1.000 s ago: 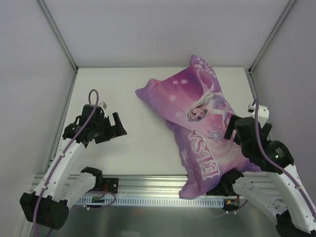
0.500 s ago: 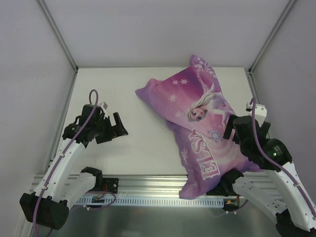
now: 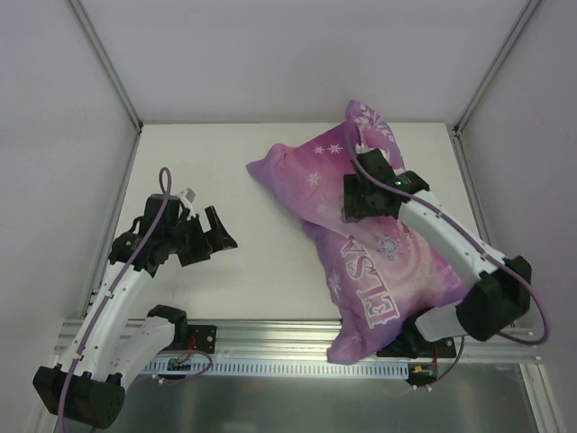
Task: Remove the pillowcase from the pillow
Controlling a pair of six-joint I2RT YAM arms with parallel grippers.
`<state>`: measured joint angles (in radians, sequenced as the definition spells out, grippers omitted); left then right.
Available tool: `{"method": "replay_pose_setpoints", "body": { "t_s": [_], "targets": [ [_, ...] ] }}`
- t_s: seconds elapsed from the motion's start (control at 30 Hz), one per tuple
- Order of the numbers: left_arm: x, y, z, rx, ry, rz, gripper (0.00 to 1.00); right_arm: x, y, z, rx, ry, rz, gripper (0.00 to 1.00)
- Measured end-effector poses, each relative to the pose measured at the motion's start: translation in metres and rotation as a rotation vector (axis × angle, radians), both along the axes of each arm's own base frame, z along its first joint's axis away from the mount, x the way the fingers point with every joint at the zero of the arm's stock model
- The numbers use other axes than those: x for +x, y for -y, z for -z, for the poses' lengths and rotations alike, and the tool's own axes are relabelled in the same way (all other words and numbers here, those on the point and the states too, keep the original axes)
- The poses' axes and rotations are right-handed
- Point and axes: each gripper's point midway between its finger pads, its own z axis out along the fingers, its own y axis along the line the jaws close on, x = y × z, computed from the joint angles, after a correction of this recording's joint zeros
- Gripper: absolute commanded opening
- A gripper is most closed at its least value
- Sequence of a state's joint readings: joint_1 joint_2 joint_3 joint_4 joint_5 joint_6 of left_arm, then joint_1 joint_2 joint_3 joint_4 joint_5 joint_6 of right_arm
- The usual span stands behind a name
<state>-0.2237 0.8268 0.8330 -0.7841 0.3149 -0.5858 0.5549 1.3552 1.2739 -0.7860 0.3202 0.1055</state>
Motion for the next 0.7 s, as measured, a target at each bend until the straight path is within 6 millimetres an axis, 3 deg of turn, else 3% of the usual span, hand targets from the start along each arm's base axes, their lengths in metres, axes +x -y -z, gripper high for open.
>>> {"method": "replay_pose_setpoints", "body": {
  "t_s": [0.03, 0.07, 0.1, 0.2, 0.33, 0.47, 0.57, 0.6, 0.63, 0.67, 0.7],
  "targets": [
    [-0.001, 0.001, -0.001, -0.007, 0.004, 0.000, 0.90, 0.005, -0.009, 0.015, -0.004, -0.046, -0.021, 0.44],
    [-0.003, 0.001, -0.002, -0.013, 0.006, 0.003, 0.90, 0.008, -0.017, 0.028, -0.010, -0.092, -0.043, 0.11],
    [-0.004, 0.002, -0.002, -0.019, 0.007, 0.006, 0.87, 0.013, -0.025, 0.037, -0.016, -0.130, -0.062, 0.01],
    [-0.006, 0.002, -0.001, -0.020, -0.002, 0.006, 0.81, 0.024, -0.069, 0.041, -0.030, -0.169, -0.154, 0.01],
    [-0.009, 0.000, 0.001, -0.008, -0.016, 0.000, 0.82, 0.016, -0.156, 0.001, -0.008, -0.072, -0.386, 0.01],
    [-0.008, -0.008, -0.007, 0.029, -0.005, -0.028, 0.94, -0.028, -0.230, -0.034, 0.036, 0.003, -0.633, 0.01],
    [-0.002, -0.014, -0.022, 0.056, 0.038, -0.057, 0.99, -0.066, -0.254, -0.032, 0.047, -0.013, -0.754, 0.02],
    [0.000, -0.016, -0.026, 0.064, 0.054, -0.067, 0.99, -0.074, -0.257, -0.028, 0.051, -0.021, -0.776, 0.59],
    [0.001, -0.018, -0.029, 0.072, 0.062, -0.075, 0.99, -0.080, -0.256, -0.023, 0.052, -0.030, -0.782, 0.85],
    [0.003, -0.020, -0.030, 0.079, 0.069, -0.083, 0.99, -0.083, -0.251, -0.018, 0.046, -0.039, -0.780, 1.00],
    [0.004, -0.022, -0.030, 0.089, 0.071, -0.091, 0.99, -0.083, -0.244, -0.015, 0.034, -0.045, -0.771, 0.97]
  ]
}}
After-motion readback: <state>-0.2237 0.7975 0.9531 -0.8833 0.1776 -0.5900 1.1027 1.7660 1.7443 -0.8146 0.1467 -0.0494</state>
